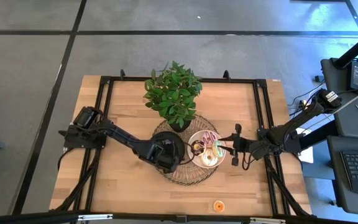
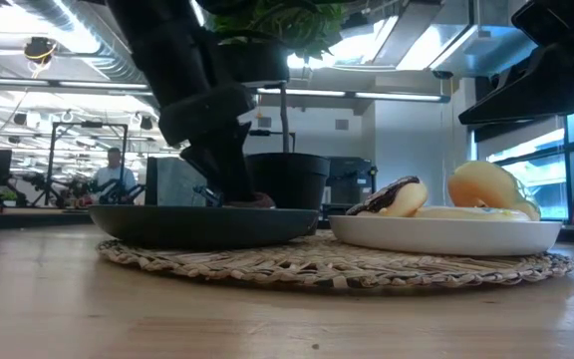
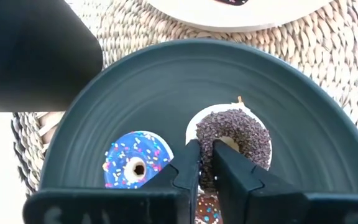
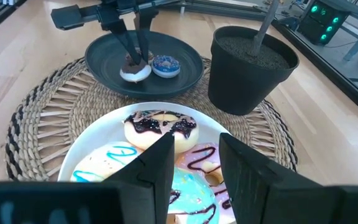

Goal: Pick & Place donuts
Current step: Put the small dark brown donut on the black plate

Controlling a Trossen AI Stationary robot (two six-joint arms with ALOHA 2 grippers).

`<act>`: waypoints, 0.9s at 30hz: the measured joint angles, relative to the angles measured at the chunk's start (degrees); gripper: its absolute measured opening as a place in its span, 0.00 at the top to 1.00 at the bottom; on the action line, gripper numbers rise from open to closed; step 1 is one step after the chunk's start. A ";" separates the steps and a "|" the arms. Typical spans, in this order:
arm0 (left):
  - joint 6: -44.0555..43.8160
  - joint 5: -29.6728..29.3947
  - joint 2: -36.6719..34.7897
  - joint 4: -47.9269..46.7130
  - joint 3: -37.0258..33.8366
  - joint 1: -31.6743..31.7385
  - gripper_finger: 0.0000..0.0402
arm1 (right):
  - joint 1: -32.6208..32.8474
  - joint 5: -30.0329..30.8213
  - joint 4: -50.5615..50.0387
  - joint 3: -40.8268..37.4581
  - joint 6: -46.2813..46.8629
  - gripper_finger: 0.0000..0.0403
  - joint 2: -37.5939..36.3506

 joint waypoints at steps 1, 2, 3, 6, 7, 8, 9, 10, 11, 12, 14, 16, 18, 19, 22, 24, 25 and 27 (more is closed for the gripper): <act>0.11 0.00 0.00 -0.02 0.00 0.00 0.91 | -0.02 0.00 0.00 0.00 -0.01 0.68 0.00; 0.15 0.02 0.00 -0.02 0.00 0.00 0.91 | -0.02 0.00 0.00 0.00 -0.01 0.68 0.00; 0.16 0.00 0.00 0.00 0.00 0.02 0.90 | -0.02 0.00 0.00 0.00 -0.02 0.68 0.00; 0.17 -0.01 0.00 -0.02 0.00 0.02 0.90 | -0.01 0.00 0.00 0.00 -0.02 0.68 0.00; 0.17 -0.09 0.00 -0.02 0.00 0.02 0.90 | -0.02 0.00 0.00 0.00 -0.02 0.68 0.00; 0.15 -0.27 0.00 -0.02 0.00 0.02 0.90 | 0.00 0.00 0.00 0.00 -0.02 0.68 0.00; 0.14 -0.49 0.00 -0.02 0.00 0.02 0.90 | 0.00 0.00 0.00 0.00 -0.02 0.68 0.00; 0.17 -0.66 0.00 -0.02 0.00 0.00 0.90 | -0.02 0.00 0.00 0.00 -0.02 0.68 0.00; 0.17 -0.66 0.00 -0.02 0.00 0.00 0.90 | -0.02 0.00 0.00 0.00 -0.02 0.68 0.00; 0.13 -0.66 0.00 -0.04 0.00 0.00 0.90 | -0.02 0.00 0.00 0.00 -0.02 0.68 0.00; 0.14 -0.66 0.00 -0.04 0.00 0.02 0.90 | -0.02 0.00 0.00 0.00 0.03 0.68 0.00; 0.16 -0.66 0.00 -0.09 0.00 0.02 0.90 | -0.02 -0.01 0.00 0.00 0.04 0.68 0.00; 0.13 -0.66 0.00 -0.45 0.00 0.00 0.90 | -0.02 -0.33 0.00 0.00 0.00 0.68 0.00; 0.14 -0.63 0.00 -0.79 0.00 0.00 0.90 | -0.02 -0.57 0.00 0.00 -0.02 0.68 0.00; 0.10 -0.66 0.00 -2.05 0.00 0.02 0.90 | -0.01 -0.63 0.00 0.00 -0.02 0.68 0.00; 0.10 -0.85 0.00 -2.54 0.00 0.00 0.90 | -0.02 -0.63 0.00 0.00 -0.02 0.68 0.00; 0.01 -1.28 0.00 -2.64 0.00 0.00 0.90 | -0.02 -0.64 0.00 0.00 -0.02 0.68 0.00; -0.31 -2.32 0.00 -2.78 0.00 0.00 0.90 | -0.01 -0.63 0.00 0.00 -0.02 0.68 0.00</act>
